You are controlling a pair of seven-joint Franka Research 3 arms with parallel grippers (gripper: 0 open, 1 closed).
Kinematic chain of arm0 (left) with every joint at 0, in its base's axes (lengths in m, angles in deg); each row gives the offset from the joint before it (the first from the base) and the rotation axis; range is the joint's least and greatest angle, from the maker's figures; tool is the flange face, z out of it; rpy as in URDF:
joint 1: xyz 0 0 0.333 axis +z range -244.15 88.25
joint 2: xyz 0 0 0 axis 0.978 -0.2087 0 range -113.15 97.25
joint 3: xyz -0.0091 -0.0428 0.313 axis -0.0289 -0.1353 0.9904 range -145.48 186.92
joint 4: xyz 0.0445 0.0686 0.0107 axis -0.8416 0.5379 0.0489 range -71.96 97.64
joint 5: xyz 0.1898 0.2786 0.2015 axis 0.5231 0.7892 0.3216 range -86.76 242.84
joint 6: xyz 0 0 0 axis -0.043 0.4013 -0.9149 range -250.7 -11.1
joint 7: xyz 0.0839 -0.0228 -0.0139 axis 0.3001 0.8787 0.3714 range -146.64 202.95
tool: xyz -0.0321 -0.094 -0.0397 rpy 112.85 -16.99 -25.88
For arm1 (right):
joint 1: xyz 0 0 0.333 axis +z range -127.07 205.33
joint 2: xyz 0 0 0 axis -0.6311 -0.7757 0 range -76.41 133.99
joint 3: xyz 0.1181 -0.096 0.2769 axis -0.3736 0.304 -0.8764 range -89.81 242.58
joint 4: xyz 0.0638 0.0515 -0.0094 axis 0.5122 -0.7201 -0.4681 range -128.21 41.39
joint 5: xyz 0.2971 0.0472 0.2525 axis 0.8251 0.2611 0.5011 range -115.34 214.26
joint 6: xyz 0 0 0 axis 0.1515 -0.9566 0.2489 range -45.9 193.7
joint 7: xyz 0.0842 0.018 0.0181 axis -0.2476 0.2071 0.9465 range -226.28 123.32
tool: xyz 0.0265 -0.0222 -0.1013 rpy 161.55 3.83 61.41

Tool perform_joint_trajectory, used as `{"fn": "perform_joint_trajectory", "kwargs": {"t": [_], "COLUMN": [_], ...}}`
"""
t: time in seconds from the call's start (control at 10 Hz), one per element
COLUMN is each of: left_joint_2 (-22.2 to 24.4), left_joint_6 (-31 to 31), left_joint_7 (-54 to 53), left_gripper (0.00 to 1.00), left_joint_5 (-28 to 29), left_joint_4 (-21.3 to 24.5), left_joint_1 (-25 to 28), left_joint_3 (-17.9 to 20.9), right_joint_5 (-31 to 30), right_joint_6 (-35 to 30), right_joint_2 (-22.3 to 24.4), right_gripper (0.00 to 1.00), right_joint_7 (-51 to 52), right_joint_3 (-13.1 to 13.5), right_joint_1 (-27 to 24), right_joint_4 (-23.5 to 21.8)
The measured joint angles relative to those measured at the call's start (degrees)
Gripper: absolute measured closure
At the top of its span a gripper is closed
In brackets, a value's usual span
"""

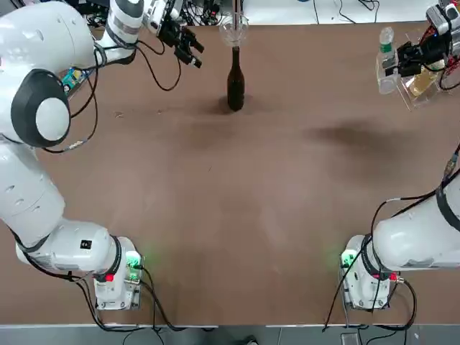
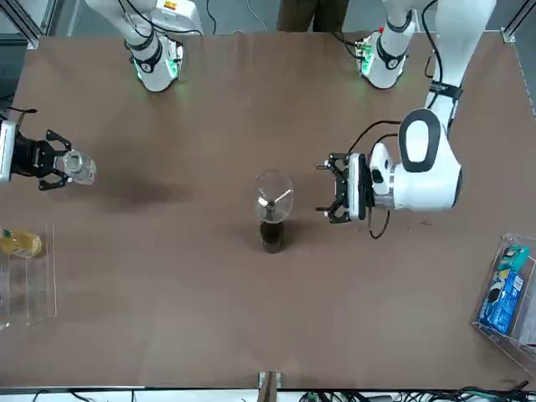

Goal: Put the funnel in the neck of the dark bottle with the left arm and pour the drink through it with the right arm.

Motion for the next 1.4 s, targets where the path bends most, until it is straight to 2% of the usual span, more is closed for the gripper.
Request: {"fn": "perform_joint_trajectory", "kwargs": {"t": [0.2,0.4,0.6,0.8,1.1,1.4], "left_joint_2": [-3.16,-7.06,-9.96,-11.03,-13.21,-13.66], "left_joint_6": [-0.25,-3.19,-4.92,-5.06,-5.99,-6.65], "left_joint_7": [-5.21,-10.28,-11.09,-13.24,-23.63,-26.11], "left_gripper": [0.00,0.00,0.00,0.00,0.00,0.05], "left_joint_5": [-5.02,-8.52,-11.27,-16.01,-21.04,-21.50], "left_joint_4": [-2.75,-5.12,-7.28,-7.64,-7.71,-8.46], "left_joint_1": [-0.05,-0.40,-1.06,-2.06,-3.62,-4.04], "left_joint_3": [-1.42,-4.08,-6.19,-6.90,-6.94,-6.98], "right_joint_5": [-1.08,-1.55,-2.89,-4.49,-6.93,-7.59], "right_joint_6": [3.45,6.65,10.20,13.97,19.96,22.81], "right_joint_2": [2.20,5.00,7.63,9.81,12.33,12.71], "right_gripper": [0.57,0.57,0.57,0.57,0.57,0.57], "right_joint_7": [-6.13,-14.51,-22.49,-29.48,-39.59,-45.06], "right_joint_3": [-3.25,-7.38,-11.22,-15.20,-22.26,-25.69], "right_joint_1": [0.33,0.48,0.59,0.62,0.72,0.74], "right_joint_4": [-0.01,-0.01,-0.02,-0.03,-0.08,-0.31]}}
